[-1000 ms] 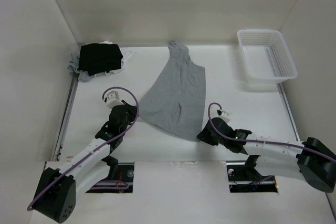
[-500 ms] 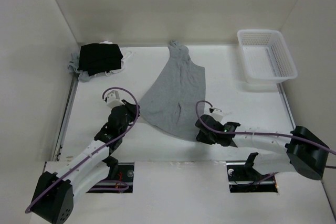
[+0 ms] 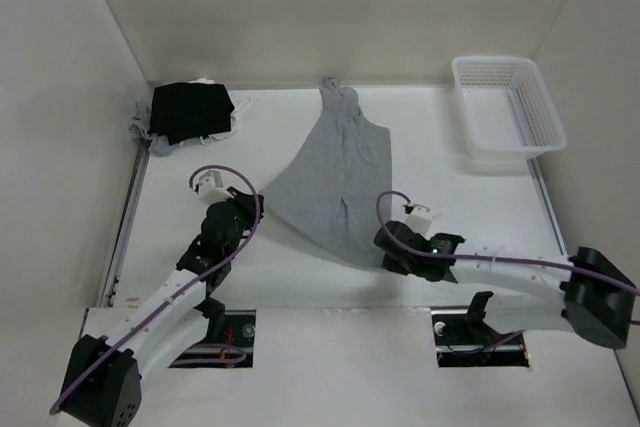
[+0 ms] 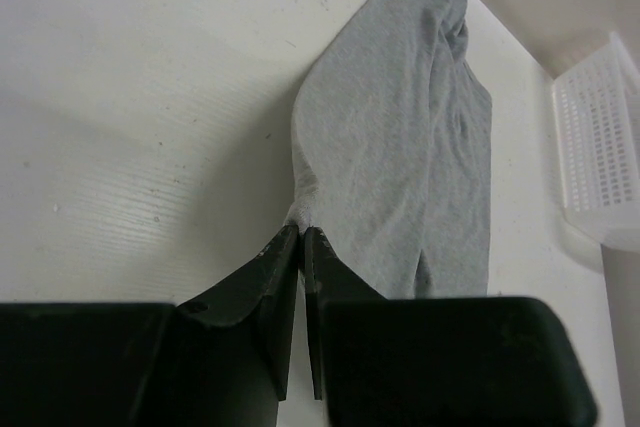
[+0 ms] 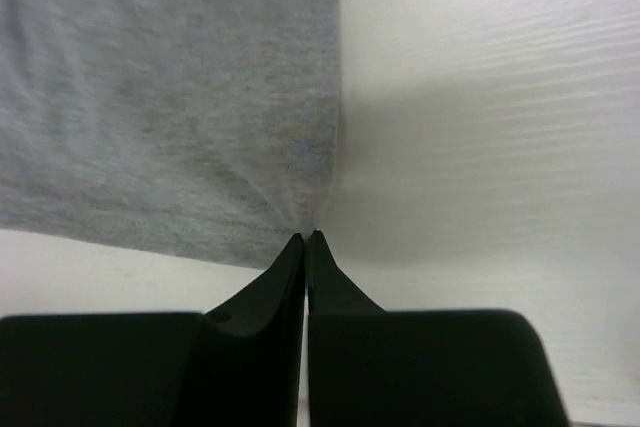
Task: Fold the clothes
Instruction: Flatten the tank top out, then fold the tank top
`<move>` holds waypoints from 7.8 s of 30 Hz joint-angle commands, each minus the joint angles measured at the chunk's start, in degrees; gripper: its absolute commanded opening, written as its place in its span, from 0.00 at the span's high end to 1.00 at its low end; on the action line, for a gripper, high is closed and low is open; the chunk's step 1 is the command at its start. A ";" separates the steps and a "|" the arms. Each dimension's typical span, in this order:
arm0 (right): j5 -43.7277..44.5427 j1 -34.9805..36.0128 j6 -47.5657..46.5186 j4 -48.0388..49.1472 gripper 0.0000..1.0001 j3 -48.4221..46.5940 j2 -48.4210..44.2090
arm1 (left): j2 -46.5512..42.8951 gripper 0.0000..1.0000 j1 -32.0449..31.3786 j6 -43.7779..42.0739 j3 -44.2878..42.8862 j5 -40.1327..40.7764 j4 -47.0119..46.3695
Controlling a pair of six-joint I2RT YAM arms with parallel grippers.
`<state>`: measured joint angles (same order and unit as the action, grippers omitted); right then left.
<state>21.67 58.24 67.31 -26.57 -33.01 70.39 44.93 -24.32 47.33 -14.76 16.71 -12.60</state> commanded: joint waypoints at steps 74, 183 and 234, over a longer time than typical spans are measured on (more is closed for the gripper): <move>-7.18 -23.68 -38.58 14.73 0.97 -10.79 -26.50 | -7.37 0.96 -4.02 -16.75 -20.67 15.89 6.78; -17.02 -30.16 -19.06 41.16 0.97 6.29 8.55 | 10.98 0.96 12.06 8.66 2.99 -12.22 -0.24; -24.13 -41.41 -29.78 31.22 0.98 -20.88 10.39 | 26.37 0.96 12.59 0.83 -27.17 -8.71 -3.22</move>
<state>-1.39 16.80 37.47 0.56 -56.16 84.27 76.25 -11.33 47.42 -42.54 9.06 -10.39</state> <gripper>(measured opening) 0.021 0.037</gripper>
